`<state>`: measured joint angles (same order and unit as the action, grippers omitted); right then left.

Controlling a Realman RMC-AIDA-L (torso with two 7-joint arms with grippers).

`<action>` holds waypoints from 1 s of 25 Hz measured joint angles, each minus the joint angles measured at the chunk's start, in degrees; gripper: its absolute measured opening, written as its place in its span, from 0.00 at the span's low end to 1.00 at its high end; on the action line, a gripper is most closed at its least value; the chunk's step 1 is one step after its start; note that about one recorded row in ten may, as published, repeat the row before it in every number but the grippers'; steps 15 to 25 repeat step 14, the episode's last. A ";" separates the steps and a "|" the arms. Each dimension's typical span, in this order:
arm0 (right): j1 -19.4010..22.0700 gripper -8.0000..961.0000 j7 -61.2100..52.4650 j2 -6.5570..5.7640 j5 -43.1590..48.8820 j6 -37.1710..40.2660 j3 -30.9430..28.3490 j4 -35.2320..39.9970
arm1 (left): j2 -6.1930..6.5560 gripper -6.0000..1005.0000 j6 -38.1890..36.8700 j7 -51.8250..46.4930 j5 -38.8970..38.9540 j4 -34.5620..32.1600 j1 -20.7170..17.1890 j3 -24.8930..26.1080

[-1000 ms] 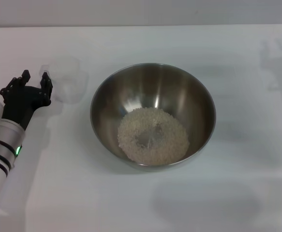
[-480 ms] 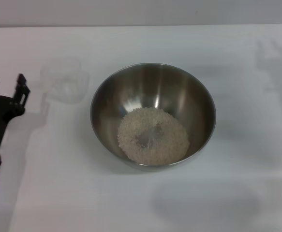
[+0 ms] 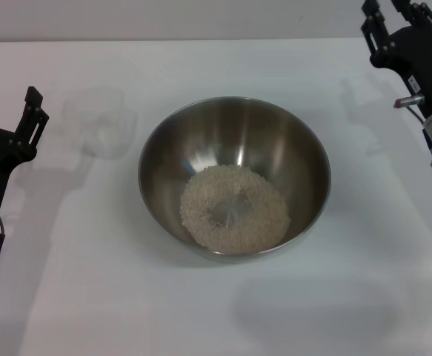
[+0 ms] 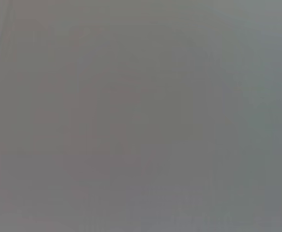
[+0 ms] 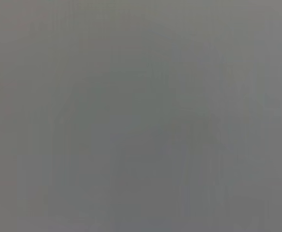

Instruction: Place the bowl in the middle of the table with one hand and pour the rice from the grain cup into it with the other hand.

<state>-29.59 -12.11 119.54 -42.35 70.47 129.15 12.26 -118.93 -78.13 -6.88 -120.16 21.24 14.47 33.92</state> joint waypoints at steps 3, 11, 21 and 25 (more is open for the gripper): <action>0.30 0.47 -0.93 -0.01 -0.06 -0.32 0.02 0.00 | 0.05 0.74 0.19 -0.06 0.46 -0.27 0.41 0.50; 0.69 0.70 -0.29 0.15 -0.46 0.26 -0.31 0.22 | -0.02 0.82 1.14 -0.34 0.74 -3.33 2.76 2.80; 0.62 0.70 -0.15 0.16 -0.52 0.25 -0.31 0.26 | 0.02 0.82 1.90 -0.38 0.69 -3.44 3.25 2.76; 0.62 0.70 -0.15 0.16 -0.52 0.25 -0.31 0.26 | 0.02 0.82 1.90 -0.38 0.69 -3.44 3.25 2.76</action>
